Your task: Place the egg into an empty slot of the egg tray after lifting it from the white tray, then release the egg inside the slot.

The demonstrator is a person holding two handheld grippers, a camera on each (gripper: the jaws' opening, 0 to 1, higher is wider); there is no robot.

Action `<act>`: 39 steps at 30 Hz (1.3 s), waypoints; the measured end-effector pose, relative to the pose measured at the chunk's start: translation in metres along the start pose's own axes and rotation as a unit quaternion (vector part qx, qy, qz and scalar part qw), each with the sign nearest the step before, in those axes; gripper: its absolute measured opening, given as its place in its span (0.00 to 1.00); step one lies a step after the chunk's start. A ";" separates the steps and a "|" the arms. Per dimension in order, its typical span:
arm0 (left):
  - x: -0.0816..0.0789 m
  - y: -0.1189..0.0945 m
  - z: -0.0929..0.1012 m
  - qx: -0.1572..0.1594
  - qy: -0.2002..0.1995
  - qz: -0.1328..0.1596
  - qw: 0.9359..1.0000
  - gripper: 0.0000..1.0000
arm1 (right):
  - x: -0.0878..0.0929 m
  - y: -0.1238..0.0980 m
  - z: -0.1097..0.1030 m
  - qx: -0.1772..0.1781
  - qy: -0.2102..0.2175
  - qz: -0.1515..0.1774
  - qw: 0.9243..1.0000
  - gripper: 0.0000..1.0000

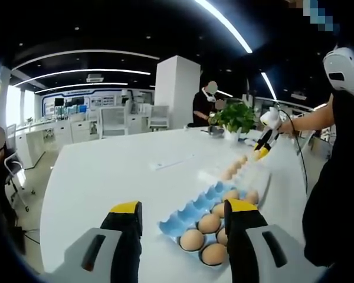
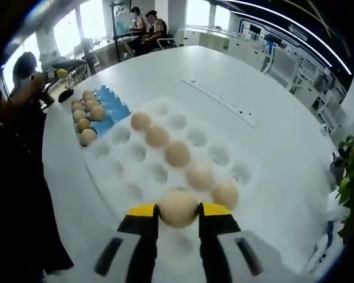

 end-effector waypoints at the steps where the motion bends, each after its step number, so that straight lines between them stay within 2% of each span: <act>1: 0.000 0.000 0.000 -0.001 0.000 0.000 1.000 0.57 | -0.001 0.001 -0.001 -0.001 -0.002 0.001 1.000 0.26; 20: 0.001 -0.008 -0.003 -0.010 0.001 -0.003 1.000 0.56 | -0.046 0.043 -0.048 -0.069 -0.045 0.036 0.996 0.26; 39: 0.003 -0.008 -0.002 -0.008 0.000 -0.008 1.000 0.56 | -0.068 0.064 -0.078 -0.116 -0.069 0.050 0.990 0.26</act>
Point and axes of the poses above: the point that each gripper's makers call its tool centre point, and the gripper's own axes: y roughly forward along the fingers, z roughly to its right, x roughly out of its underside, the point moved 1 cm from there along -y, roughly backward along the fingers, and after that the axes turned 8 degrees about z, right-handed, at the moved point
